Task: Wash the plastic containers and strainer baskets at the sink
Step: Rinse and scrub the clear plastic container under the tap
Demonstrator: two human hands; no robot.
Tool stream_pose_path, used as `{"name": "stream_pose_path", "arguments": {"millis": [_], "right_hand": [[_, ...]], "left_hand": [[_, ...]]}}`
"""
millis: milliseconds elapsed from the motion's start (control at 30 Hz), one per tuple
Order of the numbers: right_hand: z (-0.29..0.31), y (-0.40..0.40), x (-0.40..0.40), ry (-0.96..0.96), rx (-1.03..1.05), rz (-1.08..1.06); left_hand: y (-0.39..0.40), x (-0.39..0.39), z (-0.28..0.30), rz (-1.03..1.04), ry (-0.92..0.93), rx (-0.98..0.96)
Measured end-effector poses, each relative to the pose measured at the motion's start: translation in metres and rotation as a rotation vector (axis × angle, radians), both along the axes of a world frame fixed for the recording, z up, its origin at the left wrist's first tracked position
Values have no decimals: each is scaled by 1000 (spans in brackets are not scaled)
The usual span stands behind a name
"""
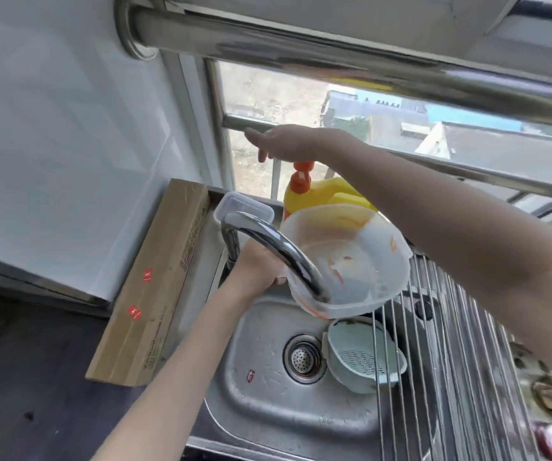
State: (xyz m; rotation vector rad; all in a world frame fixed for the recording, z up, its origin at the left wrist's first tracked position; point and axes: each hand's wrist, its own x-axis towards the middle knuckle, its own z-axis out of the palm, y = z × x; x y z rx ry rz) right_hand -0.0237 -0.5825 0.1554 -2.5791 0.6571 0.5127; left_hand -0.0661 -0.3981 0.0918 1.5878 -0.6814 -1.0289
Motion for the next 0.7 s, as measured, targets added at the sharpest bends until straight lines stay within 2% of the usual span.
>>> {"name": "stream_pose_path", "arguments": {"millis": [100,233,333,400,500,633,700], "right_hand": [[-12,-7,-5,-20,-47,-27],[-28,0,-11,-37,-220,-29],[-33,1,-10,16,-205,-39],[-27,-1,-11,-13,-139,-55],[-12,-1,-9,-191,35,-117],[5,5,-11,-447,-6,-184],[13,11,-26,-640,-12,-203]], "left_hand": [[1,0,-1,47,-15,-14],[3,0,-3,77,30,-26],[4,0,3,50,25,-16],[3,0,5,27,-2,-5],[4,-1,8,31,29,26],[8,3,-2,-9,23,58],[13,4,-11,-54,1,117]]}}
